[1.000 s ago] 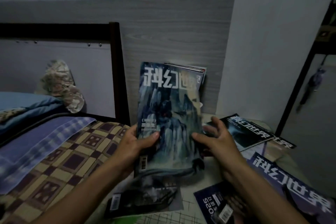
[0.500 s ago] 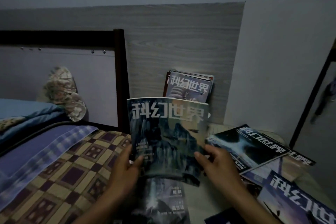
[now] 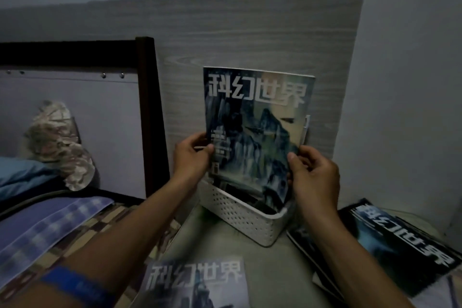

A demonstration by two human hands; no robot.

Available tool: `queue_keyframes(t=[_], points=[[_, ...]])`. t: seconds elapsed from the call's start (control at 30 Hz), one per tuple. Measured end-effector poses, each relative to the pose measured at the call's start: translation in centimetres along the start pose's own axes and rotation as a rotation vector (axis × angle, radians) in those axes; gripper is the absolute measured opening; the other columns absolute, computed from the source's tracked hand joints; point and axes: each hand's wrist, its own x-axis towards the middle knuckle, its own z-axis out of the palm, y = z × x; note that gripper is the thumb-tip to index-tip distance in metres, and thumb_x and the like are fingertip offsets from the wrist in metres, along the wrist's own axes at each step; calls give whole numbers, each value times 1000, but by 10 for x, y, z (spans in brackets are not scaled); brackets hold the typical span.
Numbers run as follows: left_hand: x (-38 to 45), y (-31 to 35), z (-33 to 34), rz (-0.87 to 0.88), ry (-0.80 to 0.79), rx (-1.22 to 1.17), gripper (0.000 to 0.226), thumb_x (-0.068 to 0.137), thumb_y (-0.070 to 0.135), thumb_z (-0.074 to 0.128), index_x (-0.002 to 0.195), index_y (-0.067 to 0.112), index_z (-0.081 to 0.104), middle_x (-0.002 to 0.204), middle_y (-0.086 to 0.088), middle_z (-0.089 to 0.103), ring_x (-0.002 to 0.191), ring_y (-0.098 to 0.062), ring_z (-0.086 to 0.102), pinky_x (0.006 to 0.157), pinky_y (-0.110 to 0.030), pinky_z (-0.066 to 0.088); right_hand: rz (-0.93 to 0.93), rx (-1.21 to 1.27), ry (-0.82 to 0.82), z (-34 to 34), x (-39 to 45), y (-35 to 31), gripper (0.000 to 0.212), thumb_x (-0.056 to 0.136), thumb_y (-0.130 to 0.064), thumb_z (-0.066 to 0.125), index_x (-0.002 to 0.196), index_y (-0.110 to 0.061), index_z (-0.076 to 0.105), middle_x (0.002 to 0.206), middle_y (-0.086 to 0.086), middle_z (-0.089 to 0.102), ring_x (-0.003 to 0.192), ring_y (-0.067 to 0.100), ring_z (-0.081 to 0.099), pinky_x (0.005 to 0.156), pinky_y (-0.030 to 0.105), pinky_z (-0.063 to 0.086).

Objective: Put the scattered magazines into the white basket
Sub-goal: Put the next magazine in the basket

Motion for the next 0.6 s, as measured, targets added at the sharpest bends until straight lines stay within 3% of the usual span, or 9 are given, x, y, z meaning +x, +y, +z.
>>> queue_keyframes(t=[0.1,0.17,0.27,0.33,0.43,0.53,0.6], points=[[14,-24,21,-30,39,34,38,95,1,58,132,8,57,107,-4,64,103,-24,62,91,-37,54,67,0,-8,13,14,22,18,91,-25,67,78,-36,66,80,-8,73,71,17,70,74,48,61],[20,-43,28,-27,57,73,36,95,0,56,130,8,60,106,-4,64,102,-23,62,90,-36,54,103,-21,-37,18,11,43,22,91,-22,67,75,-37,63,78,-7,73,68,18,69,72,48,61],[21,-69,28,-6,15,216,34,92,-1,60,125,9,65,108,-3,70,101,-16,63,92,-33,53,93,-156,-38,19,7,66,11,88,-19,71,88,-30,73,84,0,76,73,20,71,74,46,61],[21,-81,28,17,15,359,31,87,2,68,117,11,71,109,-4,74,97,-14,64,93,-36,54,84,-212,-21,17,9,73,17,86,-19,73,103,-17,77,88,3,77,76,20,72,76,43,61],[26,-88,30,-2,31,433,25,84,6,73,107,14,76,102,-6,76,93,-21,69,88,-42,58,32,-263,10,18,8,70,16,84,-19,74,100,-16,77,82,0,76,70,14,69,71,36,61],[28,-89,33,-6,58,455,18,82,7,75,99,11,77,97,-8,76,91,-24,70,86,-43,58,-50,-272,131,19,3,65,19,82,-19,76,94,-23,61,70,-10,63,63,3,59,58,26,49],[25,-90,31,-5,69,403,19,83,6,73,101,12,74,99,-6,74,95,-23,69,88,-42,57,-67,-220,147,18,0,59,22,85,-18,73,94,-22,53,67,-8,57,60,3,54,55,27,43]])
